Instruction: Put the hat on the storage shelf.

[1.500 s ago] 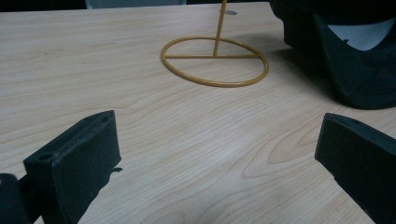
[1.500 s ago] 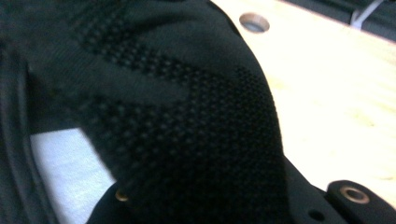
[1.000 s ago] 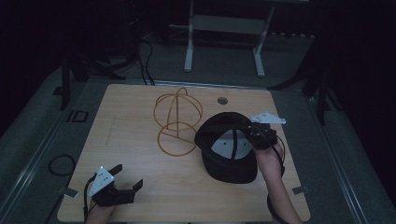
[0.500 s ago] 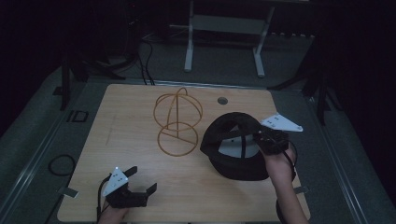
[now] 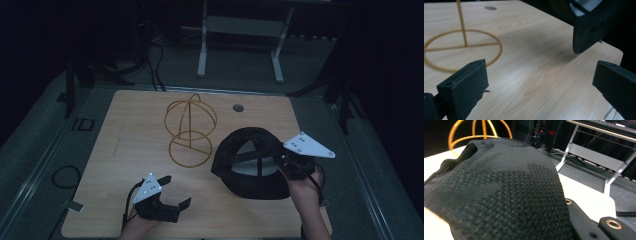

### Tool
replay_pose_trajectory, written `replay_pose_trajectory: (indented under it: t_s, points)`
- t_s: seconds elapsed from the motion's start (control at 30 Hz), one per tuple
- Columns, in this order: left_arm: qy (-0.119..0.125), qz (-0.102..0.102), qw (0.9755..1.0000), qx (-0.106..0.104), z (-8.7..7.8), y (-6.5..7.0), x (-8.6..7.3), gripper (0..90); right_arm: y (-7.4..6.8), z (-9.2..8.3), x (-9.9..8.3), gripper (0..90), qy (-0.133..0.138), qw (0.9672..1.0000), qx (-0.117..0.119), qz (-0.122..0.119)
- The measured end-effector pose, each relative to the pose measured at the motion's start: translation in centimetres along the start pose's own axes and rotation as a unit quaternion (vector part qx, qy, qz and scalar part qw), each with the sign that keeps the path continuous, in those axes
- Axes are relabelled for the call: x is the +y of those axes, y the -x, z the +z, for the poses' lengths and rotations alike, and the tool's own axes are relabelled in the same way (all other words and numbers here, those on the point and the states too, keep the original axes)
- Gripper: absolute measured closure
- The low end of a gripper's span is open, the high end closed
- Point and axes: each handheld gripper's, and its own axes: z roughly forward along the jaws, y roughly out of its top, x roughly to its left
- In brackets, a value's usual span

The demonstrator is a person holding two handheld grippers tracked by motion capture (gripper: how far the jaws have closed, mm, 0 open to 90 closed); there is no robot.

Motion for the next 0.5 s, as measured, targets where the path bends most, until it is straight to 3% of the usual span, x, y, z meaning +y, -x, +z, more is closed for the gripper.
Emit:
replay_pose_trajectory:
  t_s: [0.07,0.2,0.33,0.5]
  points:
    - [0.010,0.003,0.9999,-0.002,0.2,0.3,0.8,6.2,-0.3,-0.2,-0.1,89.1,0.002,1.0000,0.005,-0.002]
    - [0.024,0.019,0.9994,-0.016,0.7,0.8,2.5,7.1,-0.9,-0.3,-0.5,89.1,0.001,0.9999,0.014,-0.006]
    - [0.021,0.036,0.9987,-0.028,1.4,1.3,4.0,7.8,-1.3,-0.2,-0.6,89.1,0.000,0.9997,0.022,-0.010]
    - [0.023,0.036,0.9977,-0.053,2.4,1.6,5.4,11.3,-1.7,-0.1,-0.5,89.1,-0.002,0.9995,0.027,-0.019]
